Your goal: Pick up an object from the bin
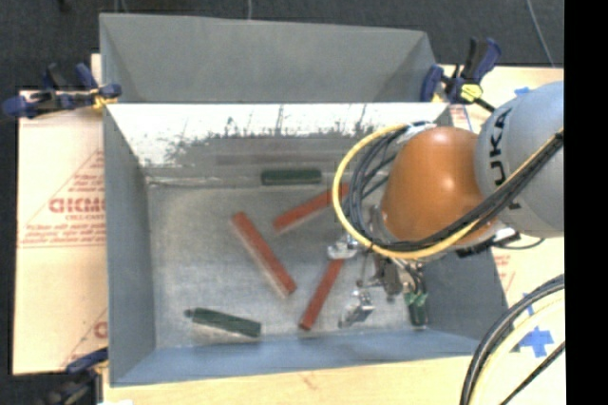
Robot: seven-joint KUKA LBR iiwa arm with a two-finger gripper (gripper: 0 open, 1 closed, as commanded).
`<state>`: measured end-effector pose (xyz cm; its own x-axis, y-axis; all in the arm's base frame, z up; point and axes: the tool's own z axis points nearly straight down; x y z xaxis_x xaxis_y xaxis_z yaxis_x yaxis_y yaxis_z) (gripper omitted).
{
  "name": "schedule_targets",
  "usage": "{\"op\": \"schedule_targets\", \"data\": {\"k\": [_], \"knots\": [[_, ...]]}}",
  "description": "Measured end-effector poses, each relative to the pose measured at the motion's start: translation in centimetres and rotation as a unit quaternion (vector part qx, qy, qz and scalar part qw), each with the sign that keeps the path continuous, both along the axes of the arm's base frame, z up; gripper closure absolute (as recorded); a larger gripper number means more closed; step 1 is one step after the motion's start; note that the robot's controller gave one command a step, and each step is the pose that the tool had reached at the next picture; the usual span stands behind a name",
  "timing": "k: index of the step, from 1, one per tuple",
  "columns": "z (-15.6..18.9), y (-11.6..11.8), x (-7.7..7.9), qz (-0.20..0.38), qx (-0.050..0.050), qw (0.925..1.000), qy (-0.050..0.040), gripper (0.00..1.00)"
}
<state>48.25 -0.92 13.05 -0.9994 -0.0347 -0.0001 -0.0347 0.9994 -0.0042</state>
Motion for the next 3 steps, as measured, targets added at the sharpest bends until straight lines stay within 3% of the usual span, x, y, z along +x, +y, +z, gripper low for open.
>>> {"op": "schedule_targets", "data": {"k": [1, 2, 3], "knots": [[0.1, 0.5, 0.0, 0.003, 0.002, 1.0000, -0.0007, 0.00], [-5.1, 1.6, 2.5, 0.069, 0.002, 0.9976, -0.0025, 1.00], [-5.1, 1.6, 2.5, 0.069, 0.002, 0.9976, -0.0025, 1.00]]}}
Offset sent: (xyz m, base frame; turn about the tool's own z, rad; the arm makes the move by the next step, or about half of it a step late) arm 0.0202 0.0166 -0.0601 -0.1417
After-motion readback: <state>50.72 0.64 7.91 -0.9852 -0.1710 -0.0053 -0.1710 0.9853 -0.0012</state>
